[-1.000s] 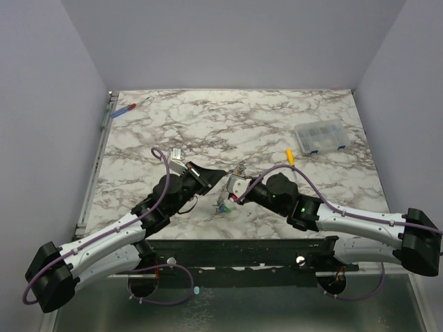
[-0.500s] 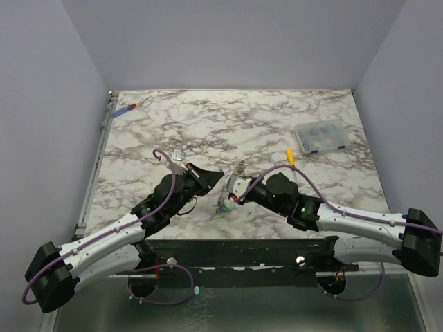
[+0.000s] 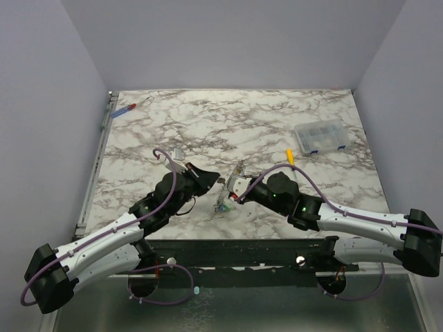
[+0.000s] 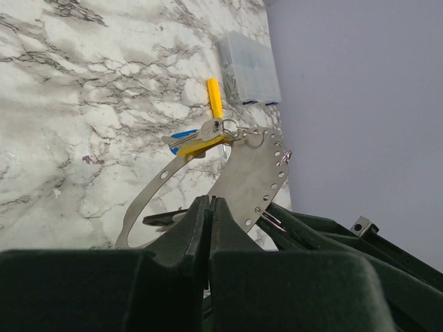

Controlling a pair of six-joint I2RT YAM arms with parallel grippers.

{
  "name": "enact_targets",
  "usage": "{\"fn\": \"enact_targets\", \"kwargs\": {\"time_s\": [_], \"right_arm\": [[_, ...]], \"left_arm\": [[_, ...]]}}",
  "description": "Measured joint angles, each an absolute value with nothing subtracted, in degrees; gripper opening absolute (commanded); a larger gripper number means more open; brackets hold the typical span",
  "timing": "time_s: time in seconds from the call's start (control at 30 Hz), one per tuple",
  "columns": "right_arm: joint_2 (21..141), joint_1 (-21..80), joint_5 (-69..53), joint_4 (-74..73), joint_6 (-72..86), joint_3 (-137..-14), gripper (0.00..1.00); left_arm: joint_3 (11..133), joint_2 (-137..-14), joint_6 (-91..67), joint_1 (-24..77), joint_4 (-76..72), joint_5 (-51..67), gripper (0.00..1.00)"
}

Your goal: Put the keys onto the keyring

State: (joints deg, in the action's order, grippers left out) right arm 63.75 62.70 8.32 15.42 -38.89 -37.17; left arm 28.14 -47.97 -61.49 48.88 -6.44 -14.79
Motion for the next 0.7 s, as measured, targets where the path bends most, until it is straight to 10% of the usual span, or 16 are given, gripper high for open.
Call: {"fn": "enact_targets", "kwargs": {"time_s": [0.7], "right_arm": [[58.1,62.7,-14.8,3.3,-24.2,-40.6,0.01]], "left_arm": [[32.8,-45.3,-47.5,48.9,-4.2,-13.0,0.00]]}}
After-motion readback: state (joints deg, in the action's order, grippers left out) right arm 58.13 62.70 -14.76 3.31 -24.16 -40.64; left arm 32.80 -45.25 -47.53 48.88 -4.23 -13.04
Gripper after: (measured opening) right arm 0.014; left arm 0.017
